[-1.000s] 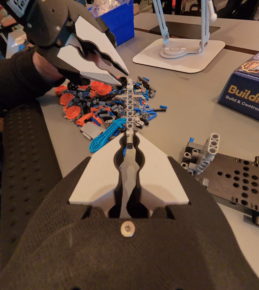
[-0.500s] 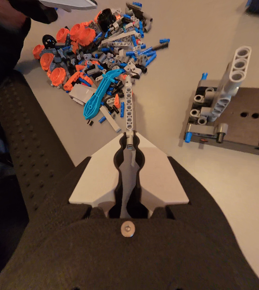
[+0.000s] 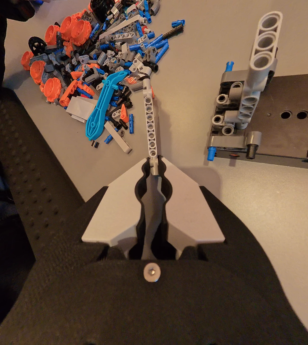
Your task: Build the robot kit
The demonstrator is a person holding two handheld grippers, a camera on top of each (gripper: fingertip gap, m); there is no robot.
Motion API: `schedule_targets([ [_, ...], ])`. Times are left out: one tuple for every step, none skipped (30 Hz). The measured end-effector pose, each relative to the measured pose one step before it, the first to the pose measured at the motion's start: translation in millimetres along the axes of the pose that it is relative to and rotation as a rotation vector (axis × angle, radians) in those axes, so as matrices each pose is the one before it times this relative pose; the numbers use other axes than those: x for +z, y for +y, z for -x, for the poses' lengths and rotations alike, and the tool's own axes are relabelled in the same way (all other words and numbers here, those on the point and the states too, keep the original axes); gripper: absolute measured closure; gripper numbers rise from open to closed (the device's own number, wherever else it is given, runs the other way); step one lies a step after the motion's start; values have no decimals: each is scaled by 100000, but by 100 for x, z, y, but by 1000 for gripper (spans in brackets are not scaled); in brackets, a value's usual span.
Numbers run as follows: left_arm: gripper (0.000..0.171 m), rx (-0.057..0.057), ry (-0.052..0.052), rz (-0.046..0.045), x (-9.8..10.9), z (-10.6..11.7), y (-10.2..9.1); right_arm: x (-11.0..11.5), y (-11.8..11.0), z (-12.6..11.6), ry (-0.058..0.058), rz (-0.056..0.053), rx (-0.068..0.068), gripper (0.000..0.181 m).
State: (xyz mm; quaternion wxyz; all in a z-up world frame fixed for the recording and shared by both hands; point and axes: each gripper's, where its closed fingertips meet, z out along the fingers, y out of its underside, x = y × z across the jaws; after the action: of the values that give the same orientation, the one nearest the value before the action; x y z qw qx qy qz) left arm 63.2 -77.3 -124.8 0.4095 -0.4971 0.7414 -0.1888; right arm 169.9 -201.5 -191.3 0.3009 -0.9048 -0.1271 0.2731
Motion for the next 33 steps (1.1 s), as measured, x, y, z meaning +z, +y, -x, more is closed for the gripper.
schedule_targets([
  [157,-204,330,211,-24,-17,151,-10,-11,-49,-113,31,582,175],
  [157,-142,284,180,-20,-12,112,-5,-2,-23,-187,-9,469,175],
  [157,53,32,239,-41,9,89,-9,-7,-8,-337,-39,493,175],
  [157,269,-141,369,-58,35,92,-5,-13,-22,-174,-35,325,175],
  [157,254,-131,209,-66,36,45,0,-20,-11,-49,-34,84,175],
  [157,70,49,-25,-82,16,8,2,6,-3,-98,54,2,175],
  [157,88,193,3,-56,-8,14,-6,3,0,-113,76,-55,174],
  [157,160,-83,166,-46,35,32,-18,-18,22,35,44,-441,173],
  [157,113,-247,102,-34,59,34,-41,-76,-59,906,-377,-744,171],
  [157,78,-74,135,-27,43,37,-39,-36,-45,668,-218,-354,169],
  [157,81,-104,153,-29,48,40,-30,-23,2,98,-160,-179,168],
  [157,25,-110,67,-27,58,25,-44,-39,-30,442,-296,-532,165],
  [157,15,-150,120,-37,70,43,-72,-51,-94,985,-410,-696,162],
  [157,6,-294,87,-47,101,42,-53,-2,-7,298,-13,-355,161],
  [157,-117,-207,-93,-60,88,-14,-33,9,10,145,42,-366,159],
  [157,-113,-118,-108,-60,67,-21,-11,5,-16,406,-19,-404,159],
  [157,34,-271,17,-57,90,10,-11,9,-11,412,174,-504,159],
  [157,61,-305,112,-43,87,14,-35,-21,22,456,43,-744,158],
  [156,8,-153,94,-55,77,32,-84,-130,65,395,-651,-1301,159],
  [157,92,-142,150,-59,81,40,-136,-159,-16,874,-895,-1096,159],
  [157,358,-466,594,-83,153,130,-149,-131,-98,1158,-629,-905,159],
  [157,552,-924,885,-145,281,197,-176,-101,-79,1052,-501,-1154,158],
  [157,171,-880,552,-207,350,165,-169,-178,-92,1287,-864,-1453,158],
  [157,-482,-733,62,-282,402,115,-209,-272,-80,1649,-1324,-1867,158],
  [156,-757,-674,-303,-347,445,59,-199,-229,-55,1616,-717,-1625,158],
  [156,-741,-772,-239,-371,468,86,-199,-317,-18,1480,-1054,-2024,158],
  [156,-627,-836,-15,-382,466,112,-179,-449,50,1310,-1827,-2648,158],
  [156,-491,-873,122,-372,462,144,-134,-439,135,722,-1460,-2193,158],
  [157,-356,-530,328,-352,379,186,-76,-404,223,3,-864,-1753,158],
  [157,-288,463,840,-282,204,270,-39,-465,278,-285,-968,-2136,158],
  [157,-222,917,1269,-211,91,369,2,-547,253,5,-1130,-2621,159],
  [157,-38,172,1133,-165,146,368,25,-569,169,617,-789,-2744,159],
  [158,18,599,1247,-90,40,426,102,-501,183,421,-63,-2833,159],
])
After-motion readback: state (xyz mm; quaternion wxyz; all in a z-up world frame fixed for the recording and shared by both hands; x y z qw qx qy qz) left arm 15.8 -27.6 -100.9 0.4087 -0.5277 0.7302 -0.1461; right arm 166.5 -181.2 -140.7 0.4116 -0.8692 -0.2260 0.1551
